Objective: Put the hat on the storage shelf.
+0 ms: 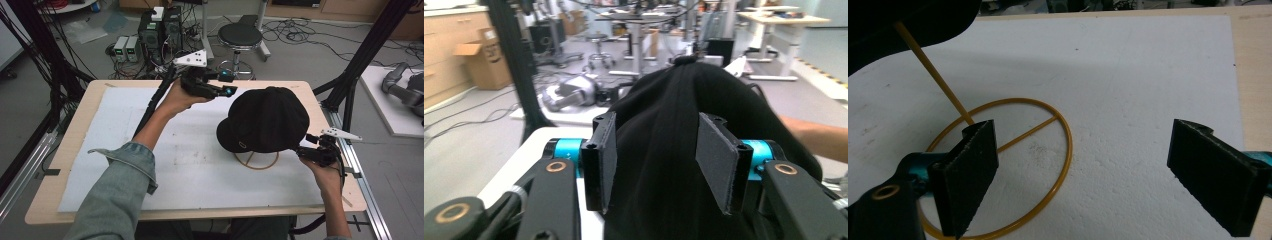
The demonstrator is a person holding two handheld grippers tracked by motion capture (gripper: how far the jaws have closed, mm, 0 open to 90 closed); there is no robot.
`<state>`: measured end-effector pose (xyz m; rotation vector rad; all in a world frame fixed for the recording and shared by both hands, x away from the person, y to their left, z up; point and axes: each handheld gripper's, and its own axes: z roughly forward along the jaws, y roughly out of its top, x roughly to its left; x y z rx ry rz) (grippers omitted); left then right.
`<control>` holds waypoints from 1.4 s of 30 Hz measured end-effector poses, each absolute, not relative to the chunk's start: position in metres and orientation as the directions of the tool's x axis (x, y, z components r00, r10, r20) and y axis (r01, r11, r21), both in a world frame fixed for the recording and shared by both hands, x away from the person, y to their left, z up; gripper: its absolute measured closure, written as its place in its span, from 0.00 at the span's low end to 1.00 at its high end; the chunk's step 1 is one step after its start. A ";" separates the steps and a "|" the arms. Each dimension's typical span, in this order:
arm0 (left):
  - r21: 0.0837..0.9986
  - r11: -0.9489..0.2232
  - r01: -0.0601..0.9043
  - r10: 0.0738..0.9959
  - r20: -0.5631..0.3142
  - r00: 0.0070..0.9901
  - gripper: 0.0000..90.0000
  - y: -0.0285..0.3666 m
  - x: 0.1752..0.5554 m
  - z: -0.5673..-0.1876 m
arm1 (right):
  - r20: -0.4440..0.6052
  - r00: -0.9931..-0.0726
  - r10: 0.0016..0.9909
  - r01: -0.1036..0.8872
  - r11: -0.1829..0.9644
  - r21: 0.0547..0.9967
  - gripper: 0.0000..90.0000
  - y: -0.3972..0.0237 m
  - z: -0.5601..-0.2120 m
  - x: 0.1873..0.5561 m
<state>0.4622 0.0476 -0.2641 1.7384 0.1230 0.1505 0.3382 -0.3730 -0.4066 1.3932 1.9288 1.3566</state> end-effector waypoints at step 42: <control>0.986 -0.152 0.067 0.573 0.033 0.819 0.35 0.211 0.407 -0.308 | 0.221 -0.415 0.883 0.507 0.023 0.861 0.14 -0.372 -0.411 0.344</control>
